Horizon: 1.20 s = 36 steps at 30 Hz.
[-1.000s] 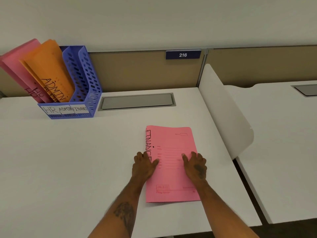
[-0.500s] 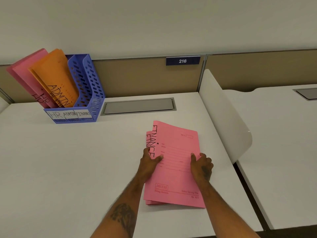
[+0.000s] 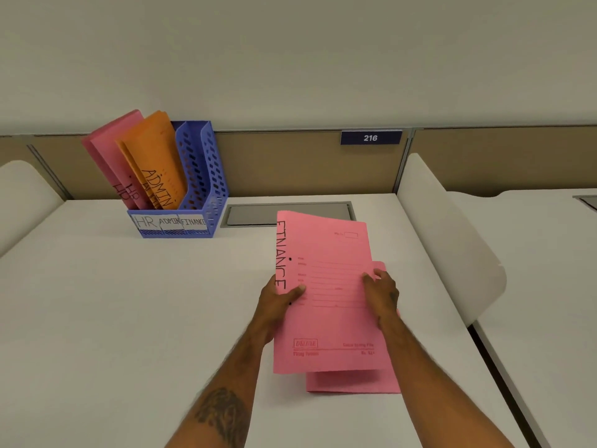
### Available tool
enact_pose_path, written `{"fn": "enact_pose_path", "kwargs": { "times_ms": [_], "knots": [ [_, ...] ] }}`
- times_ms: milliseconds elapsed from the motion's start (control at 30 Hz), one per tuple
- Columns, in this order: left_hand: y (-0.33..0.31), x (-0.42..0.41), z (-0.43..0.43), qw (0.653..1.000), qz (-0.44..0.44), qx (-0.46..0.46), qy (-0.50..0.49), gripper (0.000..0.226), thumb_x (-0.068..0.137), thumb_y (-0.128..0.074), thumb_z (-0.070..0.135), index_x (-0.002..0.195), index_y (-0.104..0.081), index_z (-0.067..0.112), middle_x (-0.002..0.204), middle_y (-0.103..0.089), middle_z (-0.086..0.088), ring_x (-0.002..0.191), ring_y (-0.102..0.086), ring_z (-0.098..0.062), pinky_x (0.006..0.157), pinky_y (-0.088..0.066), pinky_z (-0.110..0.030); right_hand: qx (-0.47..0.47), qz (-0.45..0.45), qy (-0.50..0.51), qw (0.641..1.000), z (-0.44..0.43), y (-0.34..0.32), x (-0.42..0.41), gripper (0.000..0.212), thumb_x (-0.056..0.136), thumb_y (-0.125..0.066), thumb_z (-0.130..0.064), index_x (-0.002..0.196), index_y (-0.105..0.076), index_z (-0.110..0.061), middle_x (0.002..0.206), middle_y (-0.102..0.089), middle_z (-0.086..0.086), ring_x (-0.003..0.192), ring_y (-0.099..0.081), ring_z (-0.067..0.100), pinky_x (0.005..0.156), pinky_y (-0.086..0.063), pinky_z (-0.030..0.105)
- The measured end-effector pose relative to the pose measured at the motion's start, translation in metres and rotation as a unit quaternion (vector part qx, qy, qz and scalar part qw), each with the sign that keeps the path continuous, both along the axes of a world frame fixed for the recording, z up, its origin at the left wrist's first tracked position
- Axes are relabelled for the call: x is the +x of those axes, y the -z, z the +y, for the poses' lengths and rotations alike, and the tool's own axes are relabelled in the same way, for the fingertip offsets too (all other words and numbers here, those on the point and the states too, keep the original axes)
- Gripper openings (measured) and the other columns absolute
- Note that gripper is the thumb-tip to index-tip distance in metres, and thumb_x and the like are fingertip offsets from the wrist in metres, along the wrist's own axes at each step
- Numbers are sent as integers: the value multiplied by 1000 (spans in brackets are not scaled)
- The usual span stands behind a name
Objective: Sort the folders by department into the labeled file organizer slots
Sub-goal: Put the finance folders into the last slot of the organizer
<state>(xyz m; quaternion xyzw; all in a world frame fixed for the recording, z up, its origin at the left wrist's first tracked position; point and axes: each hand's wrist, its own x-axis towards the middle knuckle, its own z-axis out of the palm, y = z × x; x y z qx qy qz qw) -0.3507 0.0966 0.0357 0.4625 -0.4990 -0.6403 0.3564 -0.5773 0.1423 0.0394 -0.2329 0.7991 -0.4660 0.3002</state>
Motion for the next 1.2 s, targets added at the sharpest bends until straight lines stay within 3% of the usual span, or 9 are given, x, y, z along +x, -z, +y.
{"fn": "enact_pose_path", "kwargs": {
  "times_ms": [333, 500, 733, 1200],
  "knots": [
    [-34, 135, -18, 997, -14, -54, -44, 53, 74, -87, 21, 119, -60, 19, 111, -75, -4, 94, -74, -27, 81, -61, -50, -47, -9, -46, 998, -45, -24, 138, 46, 96, -52, -27, 140, -43, -16, 135, -55, 10, 114, -54, 28, 87, -42, 32],
    [-42, 217, -23, 995, -33, -77, -52, 54, 75, -86, 21, 120, -58, 17, 113, -73, -6, 94, -74, -31, 81, -61, -53, -66, 3, -50, 997, -55, -28, 219, 44, 93, -52, -24, 136, -49, -16, 129, -59, 8, 98, -51, 20, 82, -40, 29],
    [-48, 310, -31, 995, -28, -70, -61, 48, 79, -82, 16, 121, -58, 17, 112, -74, -7, 91, -75, -30, 79, -61, -52, -71, 1, -50, 996, -64, -31, 305, 38, 93, -52, -20, 130, -54, -16, 122, -64, 9, 92, -55, 21, 77, -42, 27],
    [-74, 338, -94, 991, -15, -95, -97, 44, 84, -78, 17, 122, -56, 23, 116, -72, -3, 92, -74, -28, 80, -61, -52, -73, 73, -105, 989, -142, -64, 343, 34, 98, -47, -22, 130, -53, -15, 123, -62, 8, 95, -55, 21, 86, -47, 34]
  ]
}}
